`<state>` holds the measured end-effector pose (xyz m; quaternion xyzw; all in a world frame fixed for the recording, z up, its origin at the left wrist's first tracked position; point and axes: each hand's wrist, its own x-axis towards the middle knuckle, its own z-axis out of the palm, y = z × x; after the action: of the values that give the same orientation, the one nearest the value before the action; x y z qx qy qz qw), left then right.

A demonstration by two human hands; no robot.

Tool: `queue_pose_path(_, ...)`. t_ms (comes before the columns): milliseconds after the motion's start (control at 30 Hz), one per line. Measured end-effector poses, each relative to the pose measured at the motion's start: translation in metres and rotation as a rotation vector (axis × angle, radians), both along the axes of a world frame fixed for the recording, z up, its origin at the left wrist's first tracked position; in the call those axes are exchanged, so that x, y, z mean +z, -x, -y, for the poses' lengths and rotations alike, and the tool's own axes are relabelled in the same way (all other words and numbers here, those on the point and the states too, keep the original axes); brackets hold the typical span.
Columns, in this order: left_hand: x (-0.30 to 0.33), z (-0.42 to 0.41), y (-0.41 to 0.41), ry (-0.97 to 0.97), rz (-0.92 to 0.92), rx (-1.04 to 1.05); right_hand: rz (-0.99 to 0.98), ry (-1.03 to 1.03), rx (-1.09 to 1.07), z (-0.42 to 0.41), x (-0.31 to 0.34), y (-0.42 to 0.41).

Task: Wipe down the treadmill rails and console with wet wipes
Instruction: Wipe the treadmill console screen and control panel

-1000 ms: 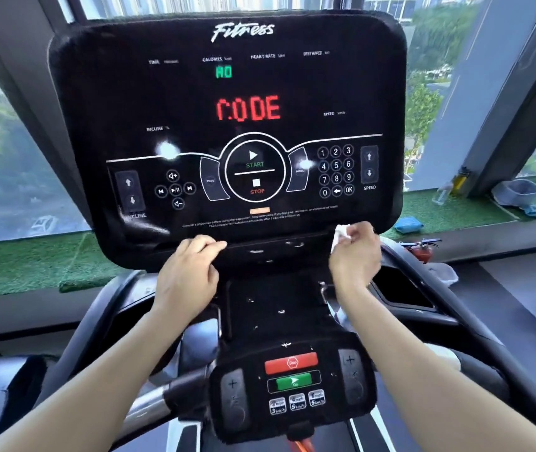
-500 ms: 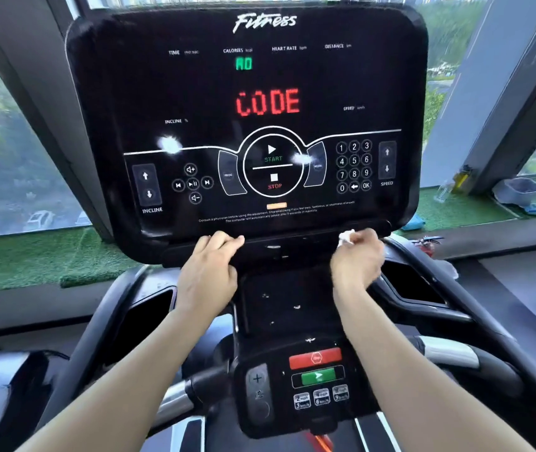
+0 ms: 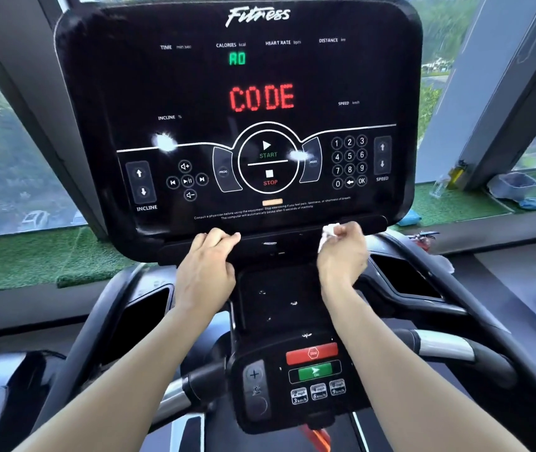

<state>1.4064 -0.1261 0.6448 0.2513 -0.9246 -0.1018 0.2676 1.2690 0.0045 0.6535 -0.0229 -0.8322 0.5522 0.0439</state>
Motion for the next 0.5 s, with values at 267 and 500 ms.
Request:
queue_pose_path(267, 0.000, 0.001, -0.001, 0.025, -0.013, -0.026, -0.178, -0.102, 0.124, 0.002, 0.002, -0.008)
queue_pose_path(500, -0.002, -0.001, 0.001, 0.001, -0.016, 0.010, -0.247, -0.184, 0.193, 0.007, 0.004, -0.014)
